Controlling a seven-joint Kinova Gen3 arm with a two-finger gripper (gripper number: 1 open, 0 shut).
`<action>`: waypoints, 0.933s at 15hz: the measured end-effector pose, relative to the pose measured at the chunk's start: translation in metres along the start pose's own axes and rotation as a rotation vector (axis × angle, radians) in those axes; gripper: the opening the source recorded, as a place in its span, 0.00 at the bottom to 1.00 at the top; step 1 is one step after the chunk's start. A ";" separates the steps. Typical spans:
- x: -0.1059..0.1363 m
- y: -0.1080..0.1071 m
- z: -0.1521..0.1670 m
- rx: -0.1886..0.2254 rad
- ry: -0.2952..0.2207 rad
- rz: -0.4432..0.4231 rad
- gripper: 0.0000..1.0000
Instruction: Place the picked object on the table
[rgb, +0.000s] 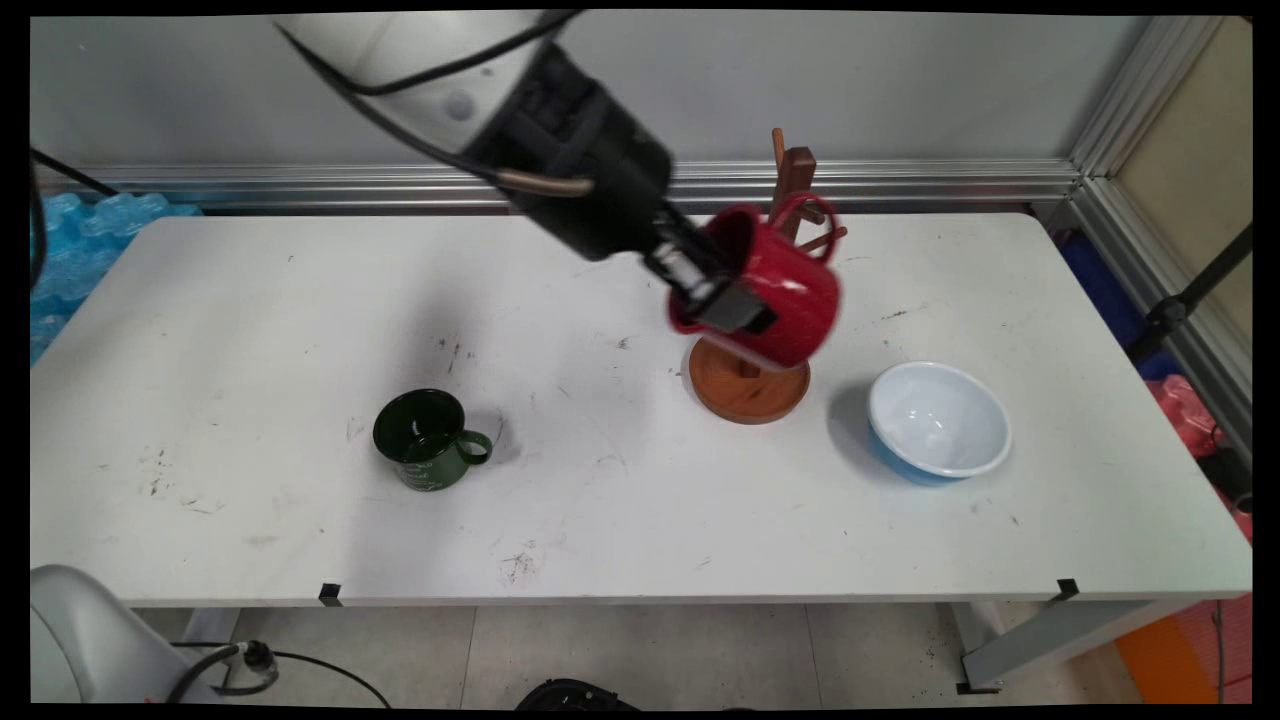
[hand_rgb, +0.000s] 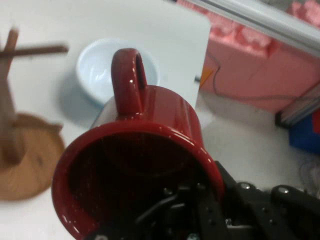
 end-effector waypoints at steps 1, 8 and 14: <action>-0.004 -0.002 -0.007 0.011 -0.018 0.001 0.00; -0.033 -0.045 -0.057 0.140 -0.140 0.024 0.00; -0.051 -0.094 -0.072 0.254 -0.265 0.091 0.00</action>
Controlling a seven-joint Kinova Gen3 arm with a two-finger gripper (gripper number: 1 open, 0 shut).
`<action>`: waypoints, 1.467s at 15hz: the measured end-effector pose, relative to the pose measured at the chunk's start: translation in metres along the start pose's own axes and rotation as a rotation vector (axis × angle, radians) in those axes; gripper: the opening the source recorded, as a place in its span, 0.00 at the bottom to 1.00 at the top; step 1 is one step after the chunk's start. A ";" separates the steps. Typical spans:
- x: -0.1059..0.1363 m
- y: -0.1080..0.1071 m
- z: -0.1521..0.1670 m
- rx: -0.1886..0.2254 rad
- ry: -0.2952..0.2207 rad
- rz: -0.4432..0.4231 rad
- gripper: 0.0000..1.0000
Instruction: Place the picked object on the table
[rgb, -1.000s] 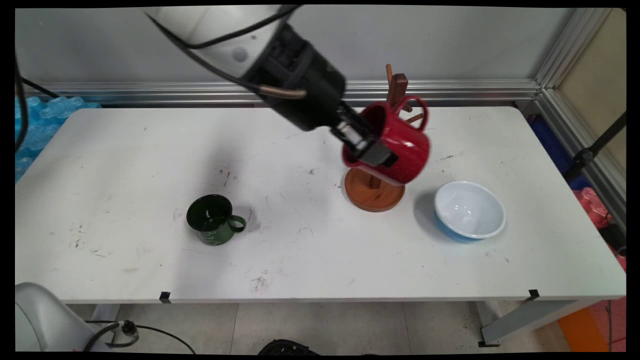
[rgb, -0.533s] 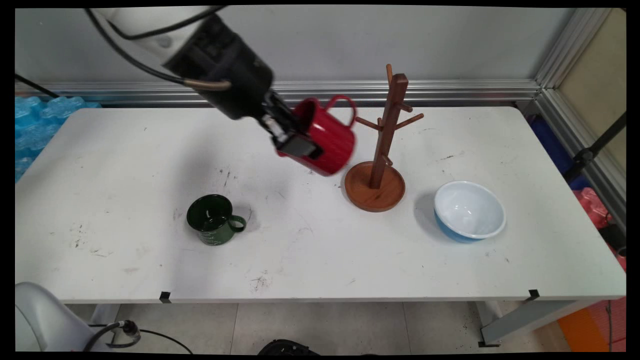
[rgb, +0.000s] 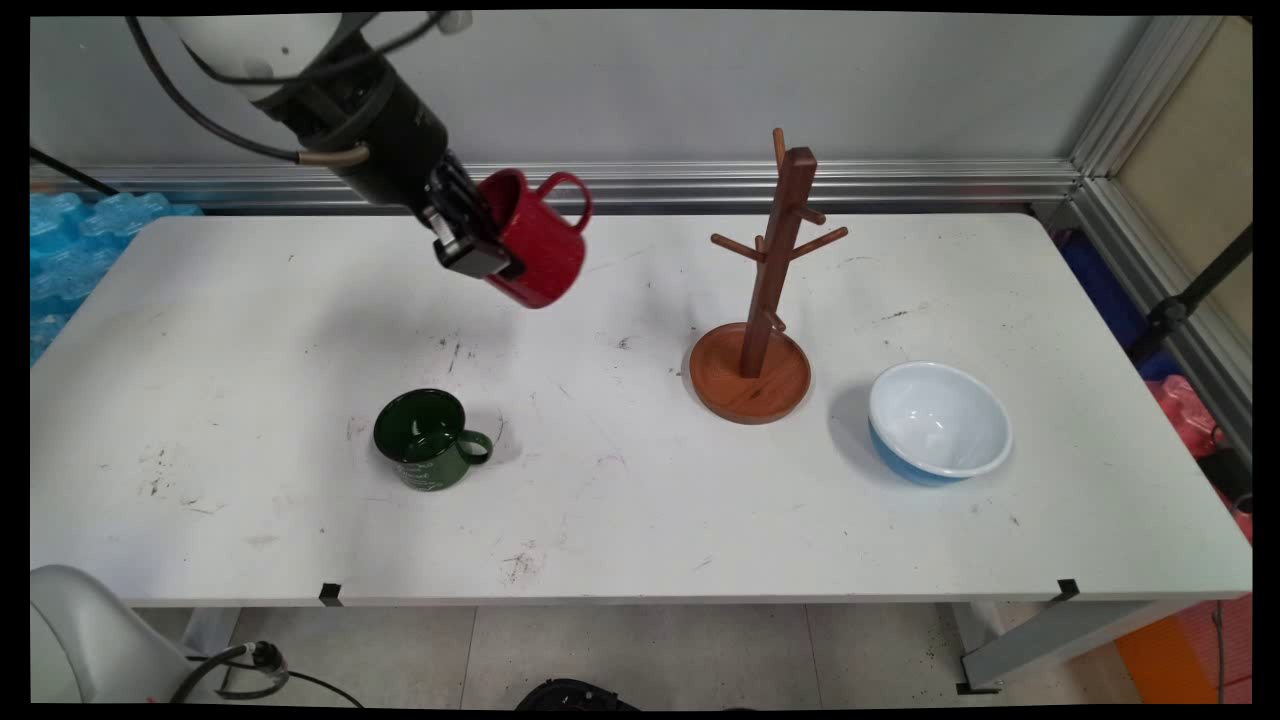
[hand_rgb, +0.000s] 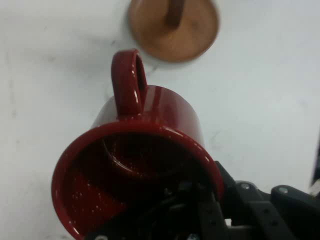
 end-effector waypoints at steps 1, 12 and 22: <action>-0.002 -0.006 0.005 0.016 -0.021 0.011 0.00; -0.018 -0.037 0.083 0.086 -0.204 0.119 0.00; -0.023 -0.043 0.150 0.099 -0.320 0.179 0.00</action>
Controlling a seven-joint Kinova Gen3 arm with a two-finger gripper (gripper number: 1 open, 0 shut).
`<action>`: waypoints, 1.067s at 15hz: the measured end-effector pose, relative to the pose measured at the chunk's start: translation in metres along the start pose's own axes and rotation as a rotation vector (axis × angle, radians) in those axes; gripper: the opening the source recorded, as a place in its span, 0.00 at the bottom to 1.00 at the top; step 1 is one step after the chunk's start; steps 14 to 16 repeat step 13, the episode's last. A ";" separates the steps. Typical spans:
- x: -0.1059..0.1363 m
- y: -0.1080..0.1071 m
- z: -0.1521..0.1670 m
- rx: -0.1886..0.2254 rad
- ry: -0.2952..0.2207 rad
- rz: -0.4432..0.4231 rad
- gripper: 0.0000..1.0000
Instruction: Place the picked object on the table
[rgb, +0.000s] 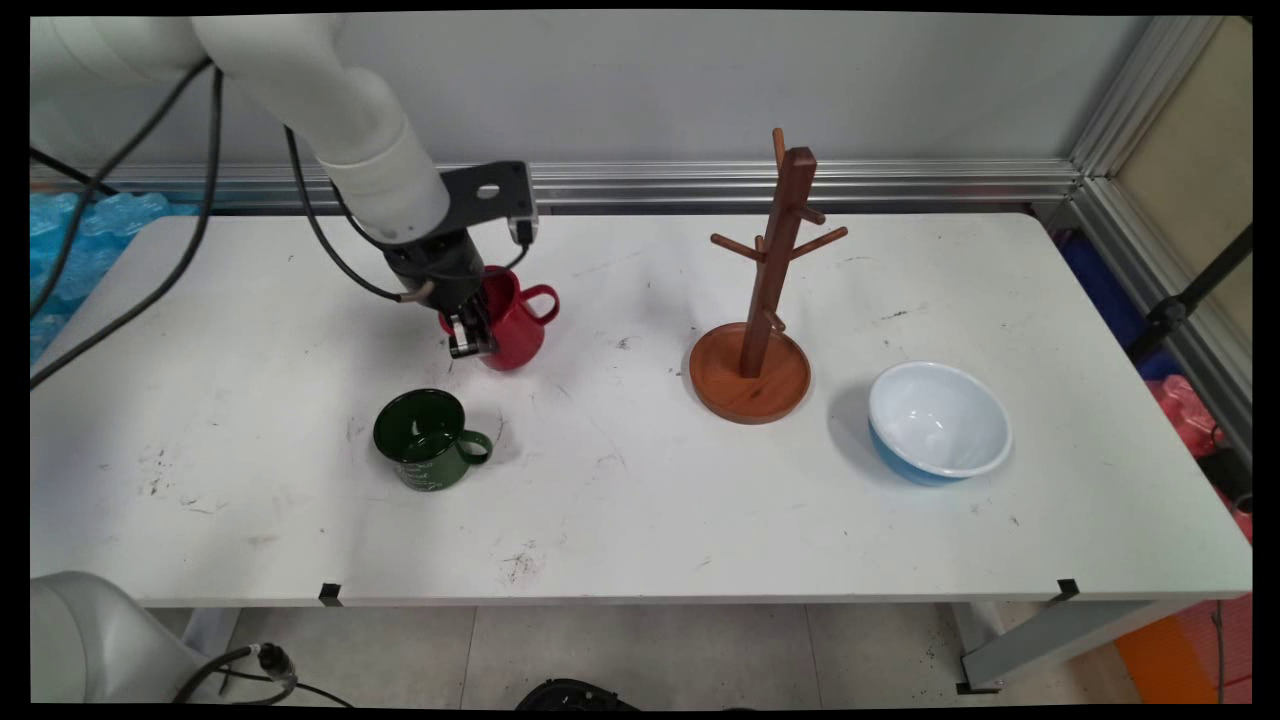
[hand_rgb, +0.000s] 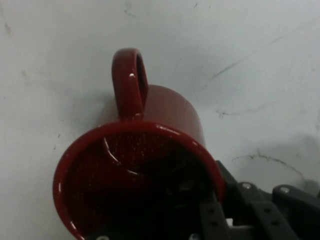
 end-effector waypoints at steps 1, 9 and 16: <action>0.002 -0.001 0.005 0.003 -0.004 0.004 0.00; 0.017 -0.006 0.028 0.022 -0.016 0.035 1.00; 0.021 -0.008 0.032 0.025 -0.004 0.039 1.00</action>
